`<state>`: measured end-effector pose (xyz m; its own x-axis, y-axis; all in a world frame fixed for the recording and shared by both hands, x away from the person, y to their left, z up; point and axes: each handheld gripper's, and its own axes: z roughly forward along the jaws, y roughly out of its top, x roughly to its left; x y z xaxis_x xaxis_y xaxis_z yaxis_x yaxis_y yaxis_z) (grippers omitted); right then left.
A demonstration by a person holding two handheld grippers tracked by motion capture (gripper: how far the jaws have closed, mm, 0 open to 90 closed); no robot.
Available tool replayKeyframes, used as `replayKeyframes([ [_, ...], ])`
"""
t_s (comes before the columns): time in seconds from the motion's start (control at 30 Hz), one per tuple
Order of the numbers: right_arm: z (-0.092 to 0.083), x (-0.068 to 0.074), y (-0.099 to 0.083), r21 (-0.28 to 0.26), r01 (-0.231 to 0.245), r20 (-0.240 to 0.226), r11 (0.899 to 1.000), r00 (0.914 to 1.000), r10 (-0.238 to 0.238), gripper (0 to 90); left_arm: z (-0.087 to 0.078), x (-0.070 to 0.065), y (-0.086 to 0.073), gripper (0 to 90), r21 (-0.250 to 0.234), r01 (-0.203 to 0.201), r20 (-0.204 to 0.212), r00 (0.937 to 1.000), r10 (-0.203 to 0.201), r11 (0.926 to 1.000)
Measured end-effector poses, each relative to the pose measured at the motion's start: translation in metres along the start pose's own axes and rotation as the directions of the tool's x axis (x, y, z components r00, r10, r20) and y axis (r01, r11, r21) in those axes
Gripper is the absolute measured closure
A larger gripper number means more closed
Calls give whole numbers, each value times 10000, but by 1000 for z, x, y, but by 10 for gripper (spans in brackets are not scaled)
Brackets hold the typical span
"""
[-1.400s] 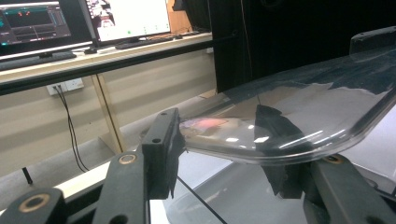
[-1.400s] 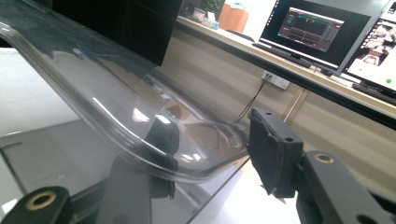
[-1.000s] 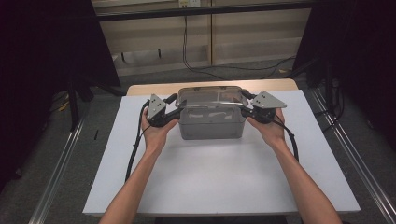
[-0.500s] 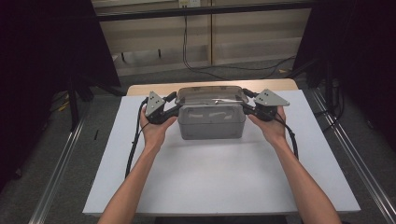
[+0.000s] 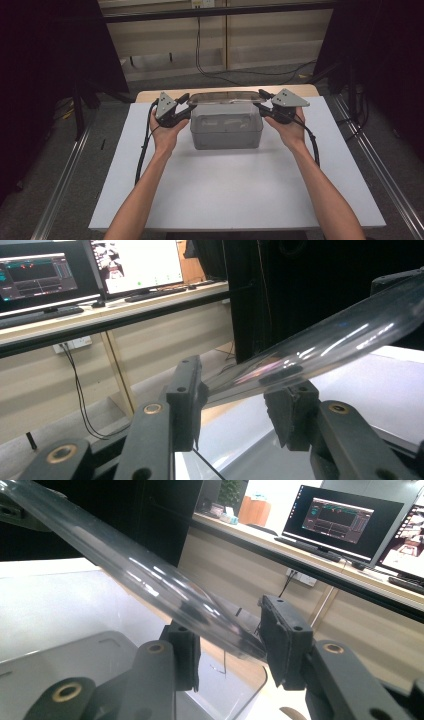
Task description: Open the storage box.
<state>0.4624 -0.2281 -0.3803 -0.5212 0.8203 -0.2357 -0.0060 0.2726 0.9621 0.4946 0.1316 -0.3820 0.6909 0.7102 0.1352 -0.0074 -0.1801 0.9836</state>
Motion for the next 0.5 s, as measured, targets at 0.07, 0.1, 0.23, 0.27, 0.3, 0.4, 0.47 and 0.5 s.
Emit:
replayKeyframes([
  [0.07,1,-1,1,-44,-16,-3,10000,10000,16,605,2,1,2,581,19,-55,82,10000,55,10000],
  [0.1,2,-2,1,-57,-29,-10,10000,10000,29,606,3,1,3,580,-8,-113,84,9999,113,9999],
  [0.23,2,-3,0,-106,-159,-56,9998,9999,158,606,9,1,5,571,127,-244,159,9996,242,9996],
  [0.27,3,-3,0,-118,-188,-44,9998,9998,187,604,10,1,5,571,168,-255,189,9995,252,9995],
  [0.3,3,-4,0,-118,-232,-56,9997,9997,232,602,10,2,6,572,188,-279,182,9995,275,9994],
  [0.4,4,-5,0,-170,-329,-84,9993,9994,327,605,12,4,6,584,204,-262,153,9995,259,9994],
  [0.47,5,-6,0,-173,-451,-96,9988,9989,449,603,12,6,6,596,233,-259,128,9996,256,9994],
  [0.5,6,-7,1,-200,-453,-87,9988,9989,452,604,12,7,6,603,189,-242,104,9997,240,9995],
])
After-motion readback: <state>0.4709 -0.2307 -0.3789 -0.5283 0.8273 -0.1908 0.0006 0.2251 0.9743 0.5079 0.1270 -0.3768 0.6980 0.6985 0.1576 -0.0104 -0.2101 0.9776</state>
